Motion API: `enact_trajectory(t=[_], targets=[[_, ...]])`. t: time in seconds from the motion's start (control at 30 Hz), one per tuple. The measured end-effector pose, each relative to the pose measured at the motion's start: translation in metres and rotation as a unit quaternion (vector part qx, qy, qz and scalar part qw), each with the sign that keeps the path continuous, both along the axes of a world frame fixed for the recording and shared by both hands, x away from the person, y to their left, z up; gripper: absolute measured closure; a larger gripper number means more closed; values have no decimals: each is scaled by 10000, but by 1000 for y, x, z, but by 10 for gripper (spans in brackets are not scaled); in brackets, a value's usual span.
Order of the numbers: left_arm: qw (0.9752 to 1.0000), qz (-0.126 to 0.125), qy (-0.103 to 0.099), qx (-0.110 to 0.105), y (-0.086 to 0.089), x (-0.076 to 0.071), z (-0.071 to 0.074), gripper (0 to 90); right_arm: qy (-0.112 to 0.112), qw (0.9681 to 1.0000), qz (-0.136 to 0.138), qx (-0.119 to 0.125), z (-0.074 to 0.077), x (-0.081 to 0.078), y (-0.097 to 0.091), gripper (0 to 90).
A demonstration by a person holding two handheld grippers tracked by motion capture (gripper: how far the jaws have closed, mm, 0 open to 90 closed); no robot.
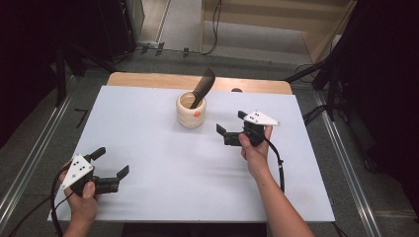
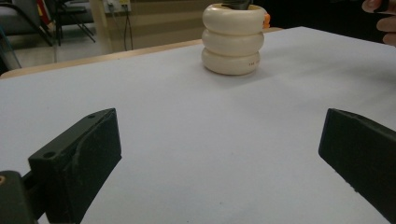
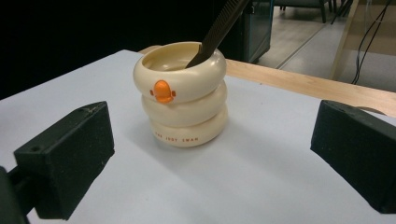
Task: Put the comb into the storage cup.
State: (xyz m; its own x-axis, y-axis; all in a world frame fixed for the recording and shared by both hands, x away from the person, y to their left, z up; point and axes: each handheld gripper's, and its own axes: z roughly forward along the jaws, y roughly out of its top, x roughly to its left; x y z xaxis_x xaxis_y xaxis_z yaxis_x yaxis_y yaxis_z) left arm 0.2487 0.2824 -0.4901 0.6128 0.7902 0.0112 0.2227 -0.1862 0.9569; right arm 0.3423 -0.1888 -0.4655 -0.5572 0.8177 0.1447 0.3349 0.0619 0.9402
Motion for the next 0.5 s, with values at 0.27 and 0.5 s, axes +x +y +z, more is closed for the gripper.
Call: enact_trajectory(t=[0.27,0.5], targets=[[10000,13,4,23,-1,0,0,0,-9,10000,60,-7,-2,-13,-11,0],[10000,6,-5,30,-1,0,0,0,-53,10000,8,-17,-5,-24,-21,0]])
